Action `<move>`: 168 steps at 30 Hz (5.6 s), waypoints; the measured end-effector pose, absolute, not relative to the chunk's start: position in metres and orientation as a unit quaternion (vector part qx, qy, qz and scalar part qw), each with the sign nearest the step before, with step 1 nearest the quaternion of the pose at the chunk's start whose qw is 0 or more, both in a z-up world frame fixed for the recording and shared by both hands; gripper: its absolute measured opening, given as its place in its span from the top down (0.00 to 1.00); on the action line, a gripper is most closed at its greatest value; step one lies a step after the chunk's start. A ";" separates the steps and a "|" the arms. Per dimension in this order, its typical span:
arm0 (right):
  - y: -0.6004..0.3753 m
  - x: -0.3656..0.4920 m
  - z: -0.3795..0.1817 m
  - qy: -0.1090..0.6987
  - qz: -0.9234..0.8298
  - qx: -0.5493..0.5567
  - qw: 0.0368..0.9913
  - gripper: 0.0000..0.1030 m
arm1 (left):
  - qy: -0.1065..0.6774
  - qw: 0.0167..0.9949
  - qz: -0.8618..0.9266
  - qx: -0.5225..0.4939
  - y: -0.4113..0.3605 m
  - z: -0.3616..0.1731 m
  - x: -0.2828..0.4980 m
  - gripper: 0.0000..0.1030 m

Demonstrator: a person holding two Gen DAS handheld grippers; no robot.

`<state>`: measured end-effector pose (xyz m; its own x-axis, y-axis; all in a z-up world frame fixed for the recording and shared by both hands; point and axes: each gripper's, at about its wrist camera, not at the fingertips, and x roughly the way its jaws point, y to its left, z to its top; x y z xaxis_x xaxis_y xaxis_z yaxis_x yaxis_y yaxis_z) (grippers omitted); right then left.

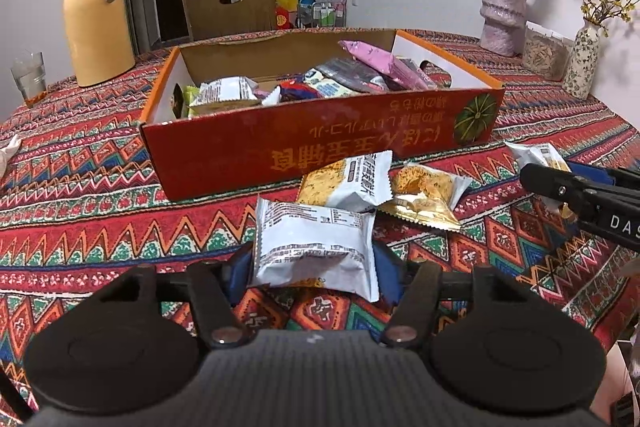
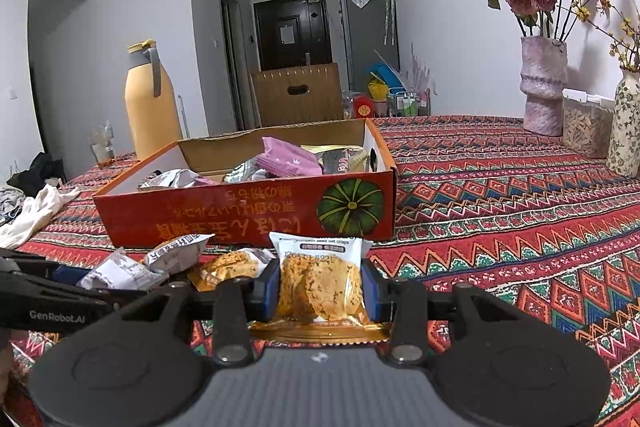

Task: Organize snacks
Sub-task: 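Carry both packets over the box and open both grippers to drop them, then move both open grippers back toward the remaining cookie packets, then grasp a golden cookie packet with the right gripper while the left gripper grasps another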

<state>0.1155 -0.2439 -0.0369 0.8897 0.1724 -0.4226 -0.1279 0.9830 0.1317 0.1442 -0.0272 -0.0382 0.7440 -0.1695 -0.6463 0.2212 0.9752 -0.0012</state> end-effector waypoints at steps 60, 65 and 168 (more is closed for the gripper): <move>-0.212 0.299 0.000 0.166 0.087 0.055 0.981 0.61 | 0.234 0.972 0.025 -0.027 -0.019 0.011 0.295 0.39; -0.207 0.301 -0.003 0.172 0.088 0.052 0.980 0.58 | 0.242 0.970 0.022 -0.028 -0.020 0.006 0.296 0.36; -0.180 0.212 -0.049 0.332 0.219 -0.064 0.915 0.42 | 0.310 0.950 -0.019 -0.041 0.020 -0.043 0.179 0.00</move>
<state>0.2121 -0.1797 -0.0489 0.6829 0.3590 -0.6362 -0.4441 0.8955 0.0287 0.1790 0.0205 -0.0427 0.8067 -0.0618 -0.5878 0.0114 0.9960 -0.0891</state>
